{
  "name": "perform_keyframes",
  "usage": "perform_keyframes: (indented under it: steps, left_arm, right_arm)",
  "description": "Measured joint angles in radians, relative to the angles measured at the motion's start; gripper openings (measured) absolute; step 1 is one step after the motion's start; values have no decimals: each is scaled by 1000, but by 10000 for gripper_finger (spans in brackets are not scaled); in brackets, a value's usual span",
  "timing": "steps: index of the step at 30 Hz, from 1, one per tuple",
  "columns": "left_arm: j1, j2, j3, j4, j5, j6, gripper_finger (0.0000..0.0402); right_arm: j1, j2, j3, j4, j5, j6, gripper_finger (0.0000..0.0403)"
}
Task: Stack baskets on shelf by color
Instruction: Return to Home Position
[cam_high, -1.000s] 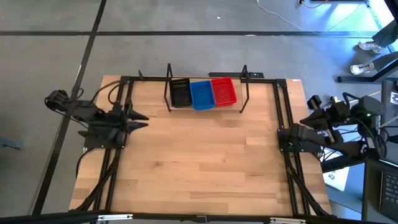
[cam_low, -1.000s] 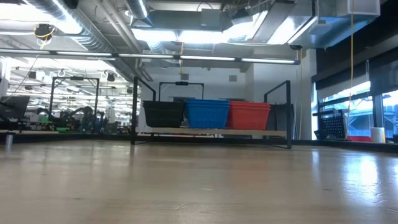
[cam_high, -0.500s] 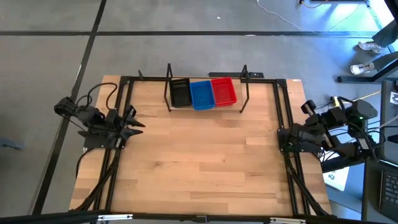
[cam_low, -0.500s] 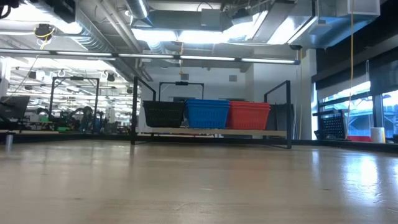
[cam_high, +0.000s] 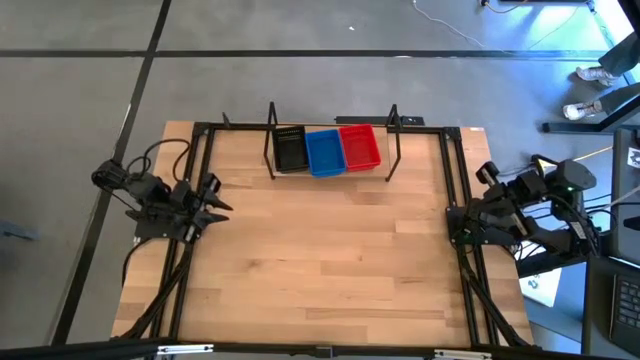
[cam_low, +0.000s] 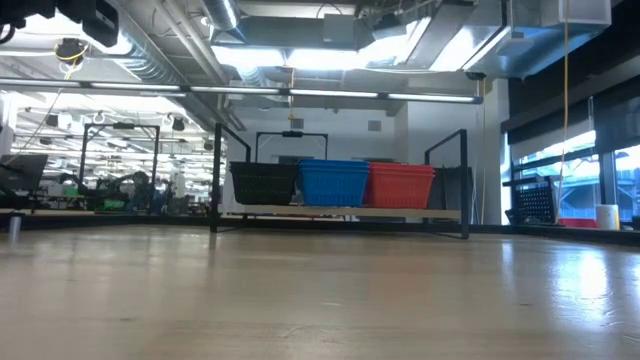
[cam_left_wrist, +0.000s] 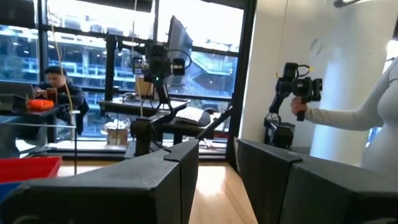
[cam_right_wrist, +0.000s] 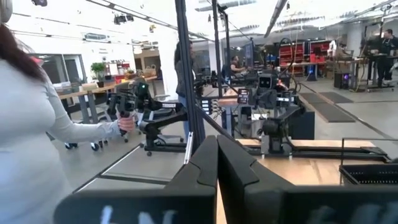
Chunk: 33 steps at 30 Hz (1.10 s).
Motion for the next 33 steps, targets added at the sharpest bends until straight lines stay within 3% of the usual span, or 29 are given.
perform_keyframes:
  steps: [10,19,29,33]
  left_arm:
    - [2,0,0,5,-11,91,103]
    - [2,0,-4,-50,-131,100,103]
    - [2,0,-163,68,-240,93,103]
    - [2,0,-195,75,-242,54,103]
  right_arm:
    - [0,0,-187,220,-5,0,0]
    - [0,0,-445,534,-7,18,0]
    - [0,0,-705,917,1,-9,0]
    - [0,1,-724,904,9,-36,0]
